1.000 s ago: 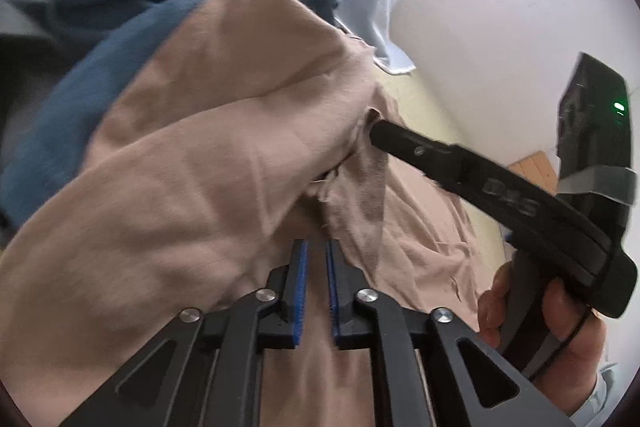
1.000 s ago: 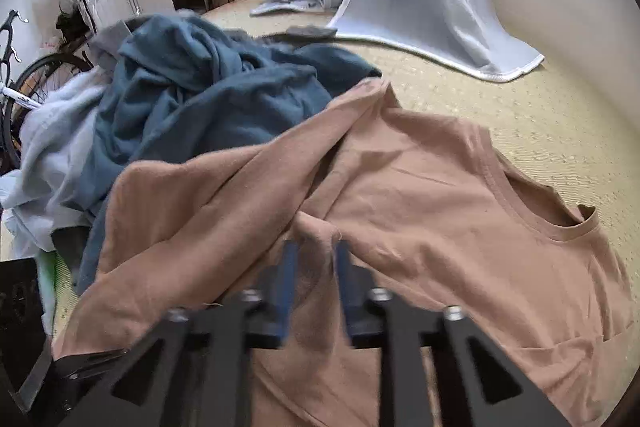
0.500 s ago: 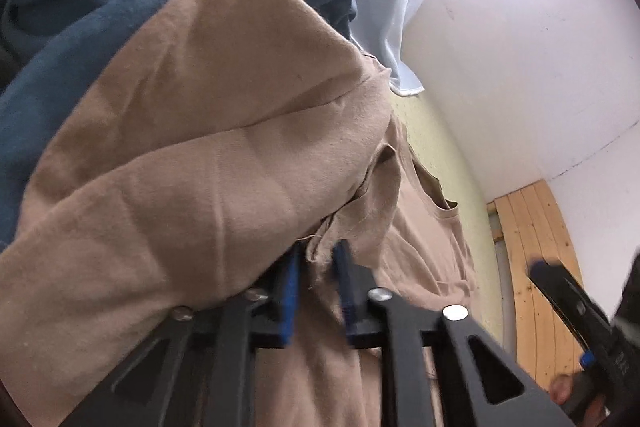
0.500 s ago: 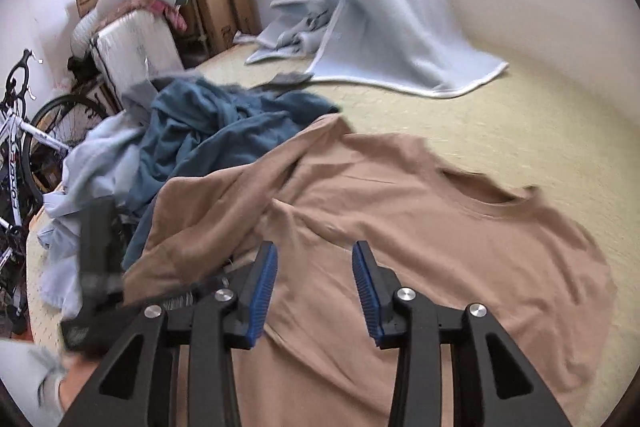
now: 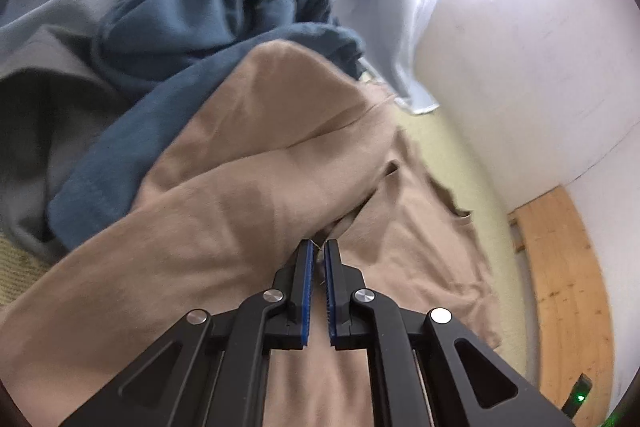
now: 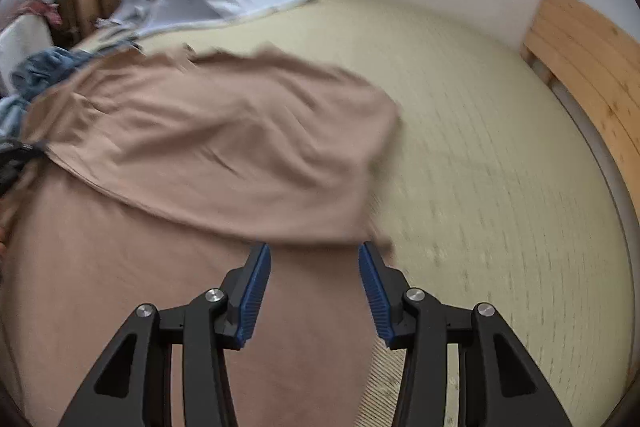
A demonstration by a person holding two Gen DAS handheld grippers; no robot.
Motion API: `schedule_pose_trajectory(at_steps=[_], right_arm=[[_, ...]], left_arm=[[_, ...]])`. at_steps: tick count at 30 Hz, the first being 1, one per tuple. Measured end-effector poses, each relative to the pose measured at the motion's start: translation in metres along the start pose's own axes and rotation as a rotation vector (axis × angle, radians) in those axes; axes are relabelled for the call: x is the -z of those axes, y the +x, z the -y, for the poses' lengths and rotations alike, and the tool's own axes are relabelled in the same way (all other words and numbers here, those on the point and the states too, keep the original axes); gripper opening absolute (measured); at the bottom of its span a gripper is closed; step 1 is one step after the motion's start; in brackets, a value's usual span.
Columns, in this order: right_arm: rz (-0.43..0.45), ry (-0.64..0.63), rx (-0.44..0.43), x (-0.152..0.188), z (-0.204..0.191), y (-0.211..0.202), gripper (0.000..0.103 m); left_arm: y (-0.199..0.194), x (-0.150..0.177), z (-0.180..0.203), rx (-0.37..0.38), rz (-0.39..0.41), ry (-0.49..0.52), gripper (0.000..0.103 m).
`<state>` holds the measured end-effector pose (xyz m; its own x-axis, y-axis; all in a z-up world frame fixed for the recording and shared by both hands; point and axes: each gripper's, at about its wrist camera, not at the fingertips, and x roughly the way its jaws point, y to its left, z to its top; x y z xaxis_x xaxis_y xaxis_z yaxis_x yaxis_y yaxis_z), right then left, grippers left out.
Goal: Fold clothes
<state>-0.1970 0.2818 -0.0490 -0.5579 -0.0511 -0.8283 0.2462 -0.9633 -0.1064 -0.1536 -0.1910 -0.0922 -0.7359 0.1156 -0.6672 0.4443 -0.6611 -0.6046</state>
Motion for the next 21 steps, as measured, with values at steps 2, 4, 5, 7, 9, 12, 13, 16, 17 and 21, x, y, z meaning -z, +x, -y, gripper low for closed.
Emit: schedule_pose_trajectory(at_steps=[2, 4, 5, 7, 9, 12, 13, 16, 17, 21], right_arm=[[-0.034, 0.042, 0.037, 0.012, 0.012, 0.014, 0.049], [-0.047, 0.088, 0.042, 0.021, 0.021, 0.017, 0.049], [-0.038, 0.103, 0.030, 0.024, 0.021, 0.013, 0.049], [-0.005, 0.088, 0.019, 0.027, 0.016, -0.001, 0.049], [0.026, 0.071, 0.014, 0.028, 0.008, -0.015, 0.049], [0.087, 0.076, -0.023, 0.022, -0.006, -0.043, 0.049], [0.116, 0.078, -0.047, 0.021, -0.013, -0.057, 0.049], [0.182, 0.085, -0.111, 0.020, -0.034, -0.086, 0.049], [0.205, 0.094, -0.147, 0.021, -0.043, -0.098, 0.049], [0.264, 0.104, -0.253, 0.031, -0.084, -0.132, 0.050]], left_arm=[[-0.007, -0.001, -0.006, -0.020, -0.013, 0.000, 0.006], [-0.015, -0.001, -0.011, -0.041, -0.025, 0.000, 0.007], [-0.023, -0.003, -0.013, -0.041, -0.025, 0.002, 0.009], [-0.043, -0.011, -0.009, -0.020, 0.005, 0.011, 0.016], [-0.071, -0.019, -0.008, 0.032, 0.058, 0.025, 0.036], [-0.121, -0.031, -0.014, 0.129, 0.153, 0.045, 0.074], [-0.137, -0.032, -0.018, 0.150, 0.174, 0.054, 0.082], [-0.175, -0.028, -0.032, 0.150, 0.192, 0.102, 0.085], [-0.186, -0.024, -0.038, 0.133, 0.185, 0.128, 0.085], [-0.217, -0.007, -0.071, 0.031, 0.100, 0.161, 0.085]])
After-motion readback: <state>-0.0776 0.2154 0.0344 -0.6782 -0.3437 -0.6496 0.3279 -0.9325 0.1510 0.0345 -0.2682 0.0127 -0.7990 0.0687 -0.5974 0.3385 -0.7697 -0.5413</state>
